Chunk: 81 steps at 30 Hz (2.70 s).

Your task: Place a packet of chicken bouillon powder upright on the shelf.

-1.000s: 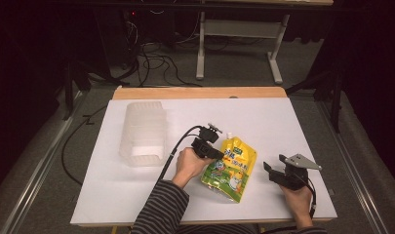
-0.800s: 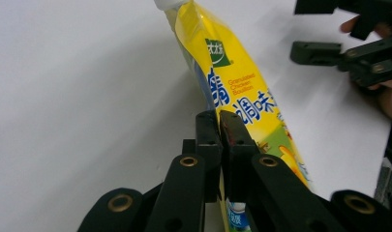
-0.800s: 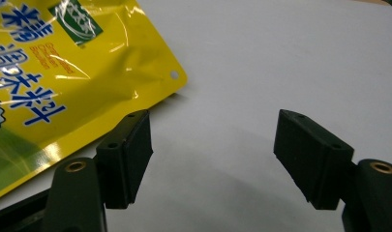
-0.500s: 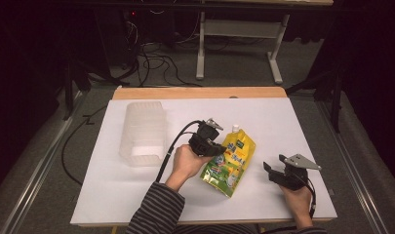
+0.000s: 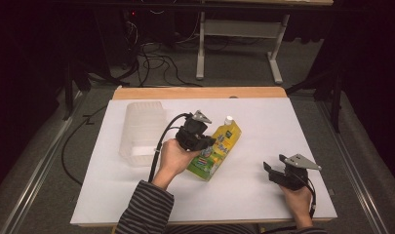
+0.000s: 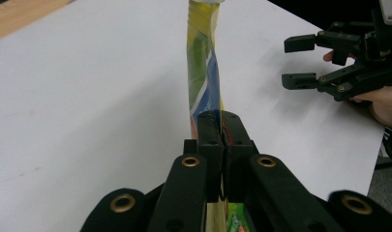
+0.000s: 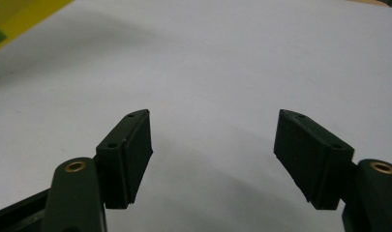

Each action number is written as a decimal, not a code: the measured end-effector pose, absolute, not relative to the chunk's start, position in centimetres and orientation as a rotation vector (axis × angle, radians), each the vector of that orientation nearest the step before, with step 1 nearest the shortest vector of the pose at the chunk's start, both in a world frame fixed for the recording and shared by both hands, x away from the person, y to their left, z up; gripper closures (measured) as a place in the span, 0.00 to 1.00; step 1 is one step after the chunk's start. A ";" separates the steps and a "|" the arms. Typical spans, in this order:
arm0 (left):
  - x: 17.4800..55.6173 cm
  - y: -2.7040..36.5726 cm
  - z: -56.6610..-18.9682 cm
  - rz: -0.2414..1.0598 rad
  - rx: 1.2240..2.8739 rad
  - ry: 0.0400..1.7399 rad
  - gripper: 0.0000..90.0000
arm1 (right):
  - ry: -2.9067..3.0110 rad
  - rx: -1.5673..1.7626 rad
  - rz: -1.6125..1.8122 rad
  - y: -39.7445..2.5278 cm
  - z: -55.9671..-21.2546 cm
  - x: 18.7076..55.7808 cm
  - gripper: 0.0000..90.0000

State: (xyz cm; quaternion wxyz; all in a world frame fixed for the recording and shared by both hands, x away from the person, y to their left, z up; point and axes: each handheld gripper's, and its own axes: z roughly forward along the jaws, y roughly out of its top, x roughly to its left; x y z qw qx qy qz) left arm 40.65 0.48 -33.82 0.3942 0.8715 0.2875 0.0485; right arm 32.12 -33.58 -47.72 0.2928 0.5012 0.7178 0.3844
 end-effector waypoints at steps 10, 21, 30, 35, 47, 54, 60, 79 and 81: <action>40.8 3.8 -31.9 0.205 2.167 0.784 0.99 | 1.913 1.337 1.019 -33.5 -47.7 32.1 0.34; 40.9 8.1 -29.3 0.309 2.104 0.849 0.99 | 1.916 1.337 1.018 -33.5 -47.7 32.2 0.34; 41.2 11.1 -28.4 0.387 2.073 0.914 0.99 | 1.918 1.338 1.013 -33.5 -47.7 32.2 0.34; 41.8 12.3 -28.1 0.445 2.079 0.948 0.99 | 1.921 1.338 1.009 -33.5 -47.7 32.2 0.34; 43.5 14.1 -29.5 0.553 2.094 1.014 0.99 | 1.924 1.344 1.000 -33.4 -47.8 32.3 0.34; 44.4 13.9 -30.7 0.573 2.092 1.002 0.99 | 1.921 1.347 1.001 -33.5 -47.7 32.2 0.34; 45.3 13.0 -31.5 0.571 2.087 0.984 0.99 | 1.919 1.350 1.000 -33.4 -47.7 32.2 0.34; 43.9 14.9 -33.4 0.541 2.156 0.999 0.97 | 1.923 1.345 0.994 -33.4 -47.8 32.2 0.34; 44.1 15.1 -33.3 0.507 2.160 1.020 0.95 | 1.924 1.341 0.993 -33.4 -47.8 32.3 0.34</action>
